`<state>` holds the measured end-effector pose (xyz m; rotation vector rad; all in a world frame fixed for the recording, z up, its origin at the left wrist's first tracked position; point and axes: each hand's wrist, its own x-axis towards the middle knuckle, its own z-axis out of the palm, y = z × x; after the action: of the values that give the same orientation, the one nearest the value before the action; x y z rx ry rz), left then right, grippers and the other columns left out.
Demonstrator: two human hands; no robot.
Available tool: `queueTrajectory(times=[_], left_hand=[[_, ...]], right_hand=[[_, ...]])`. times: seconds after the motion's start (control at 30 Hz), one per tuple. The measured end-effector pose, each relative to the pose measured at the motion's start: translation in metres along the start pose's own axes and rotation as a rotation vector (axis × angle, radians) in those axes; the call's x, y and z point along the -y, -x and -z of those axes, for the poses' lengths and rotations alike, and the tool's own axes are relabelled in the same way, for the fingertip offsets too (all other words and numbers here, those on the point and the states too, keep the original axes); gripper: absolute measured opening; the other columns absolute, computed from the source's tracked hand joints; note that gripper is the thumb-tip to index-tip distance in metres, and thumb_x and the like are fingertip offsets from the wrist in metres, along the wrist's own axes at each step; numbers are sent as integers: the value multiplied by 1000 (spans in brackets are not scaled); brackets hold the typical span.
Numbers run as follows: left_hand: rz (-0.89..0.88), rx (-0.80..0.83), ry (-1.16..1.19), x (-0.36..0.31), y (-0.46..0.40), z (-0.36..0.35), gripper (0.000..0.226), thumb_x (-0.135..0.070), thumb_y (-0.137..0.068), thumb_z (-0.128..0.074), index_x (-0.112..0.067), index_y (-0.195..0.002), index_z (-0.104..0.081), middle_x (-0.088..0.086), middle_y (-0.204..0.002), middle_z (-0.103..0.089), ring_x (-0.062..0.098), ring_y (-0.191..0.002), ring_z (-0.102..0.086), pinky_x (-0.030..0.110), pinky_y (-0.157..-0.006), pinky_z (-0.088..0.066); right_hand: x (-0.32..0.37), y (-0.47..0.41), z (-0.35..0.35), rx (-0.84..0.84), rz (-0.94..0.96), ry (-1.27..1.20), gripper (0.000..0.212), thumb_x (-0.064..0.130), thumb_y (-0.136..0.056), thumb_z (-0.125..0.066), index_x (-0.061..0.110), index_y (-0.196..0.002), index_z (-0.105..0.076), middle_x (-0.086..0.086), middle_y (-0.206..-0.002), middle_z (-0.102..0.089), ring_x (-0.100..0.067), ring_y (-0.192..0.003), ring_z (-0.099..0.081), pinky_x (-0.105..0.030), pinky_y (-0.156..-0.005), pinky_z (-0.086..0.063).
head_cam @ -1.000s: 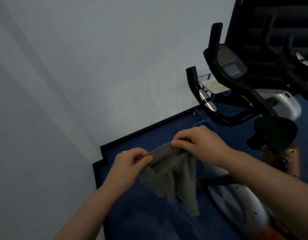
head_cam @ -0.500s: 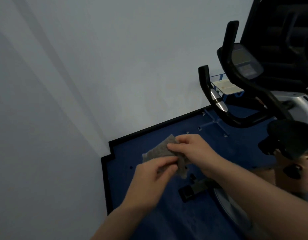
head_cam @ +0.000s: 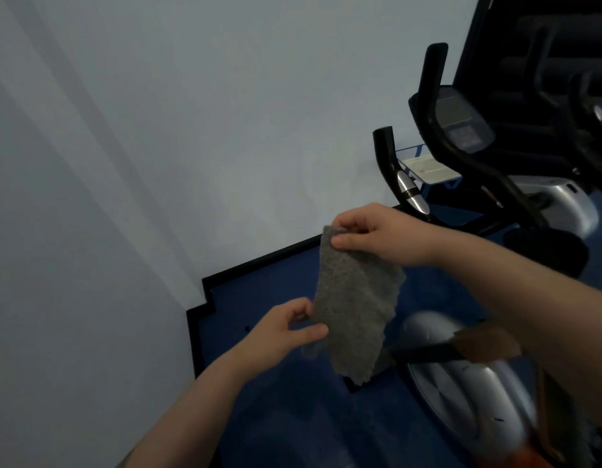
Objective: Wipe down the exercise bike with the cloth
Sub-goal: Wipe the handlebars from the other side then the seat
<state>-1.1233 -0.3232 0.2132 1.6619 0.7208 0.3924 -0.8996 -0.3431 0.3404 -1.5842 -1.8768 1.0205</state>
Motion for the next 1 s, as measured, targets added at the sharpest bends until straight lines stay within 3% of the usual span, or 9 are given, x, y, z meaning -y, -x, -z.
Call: queueTrajectory(times=[0.17, 0.27, 0.37, 0.47, 0.57, 0.63, 0.77, 0.87, 1.0], left_hand=[[218, -158, 298, -5, 4, -12, 19, -29, -89, -64, -11, -92, -57, 1, -83, -72, 12, -74, -68, 23, -61, -52], [380, -222, 613, -10, -1, -13, 34, -34, -95, -56, -6, -115, -61, 11, -104, -73, 21, -88, -70, 32, -66, -56], [381, -180, 805, -17, 0, -8, 47, -47, -95, -50, -8, -115, -67, 18, -111, -69, 27, -93, -69, 36, -69, -57], [326, -233, 567, -14, 2, -6, 39, -34, -86, -65, -5, -111, -69, 19, -108, -70, 28, -92, -68, 37, -72, -56], [235, -286, 411, -7, 10, 0, 29, -24, -85, -67, -6, -107, -69, 15, -102, -73, 28, -94, -70, 35, -76, -56], [173, -248, 281, -5, 17, 5, 18, -21, -89, -65, -13, -105, -70, 10, -100, -74, 25, -94, -71, 31, -76, -56], [75, -87, 170, -8, 27, 8, 14, -24, -90, -66, -23, -103, -71, 8, -103, -74, 25, -98, -70, 32, -83, -56], [28, -69, 146, -6, 35, 3, 14, -23, -88, -68, -26, -101, -72, 6, -102, -74, 22, -97, -70, 28, -82, -55], [85, -298, -63, 22, 48, -2, 20, -11, -86, -72, -27, -98, -71, -8, -101, -72, 8, -97, -67, 25, -85, -54]], right_hand=[[-15, 7, -5, -261, -33, 367, 9, 33, -95, -57, 32, -87, -61, 12, -82, -62, -14, -86, -60, -33, -75, -48], [-22, 21, -43, -406, 8, 623, 19, 41, -96, -50, 35, -109, -61, 9, -98, -69, -18, -91, -64, -33, -72, -49], [-26, 42, -95, -284, 171, 619, 32, 49, -94, -40, 38, -118, -57, 12, -110, -66, -13, -98, -62, -34, -76, -51], [-35, 57, -125, -138, 209, 417, 35, 43, -90, -53, 38, -125, -55, 21, -122, -60, -1, -110, -53, -28, -84, -50], [-53, 60, -124, -395, 118, 99, 26, 25, -82, -67, 34, -105, -69, 25, -102, -66, 5, -95, -60, -26, -79, -51], [-62, 56, -114, -537, 33, 2, 33, 24, -78, -76, 37, -107, -67, 25, -103, -63, 5, -99, -58, -27, -83, -50], [-59, 47, -108, -168, -27, -104, 61, 37, -75, -80, 43, -128, -52, 23, -134, -50, 9, -126, -41, -20, -106, -36], [-54, 49, -117, -103, -46, -124, 19, 31, -80, -77, 27, -96, -68, 14, -96, -69, 0, -93, -62, -33, -85, -53], [-61, 63, -129, -109, -133, 229, 19, 43, -86, -67, 27, -86, -57, 6, -82, -65, -10, -76, -60, -38, -71, -50]])
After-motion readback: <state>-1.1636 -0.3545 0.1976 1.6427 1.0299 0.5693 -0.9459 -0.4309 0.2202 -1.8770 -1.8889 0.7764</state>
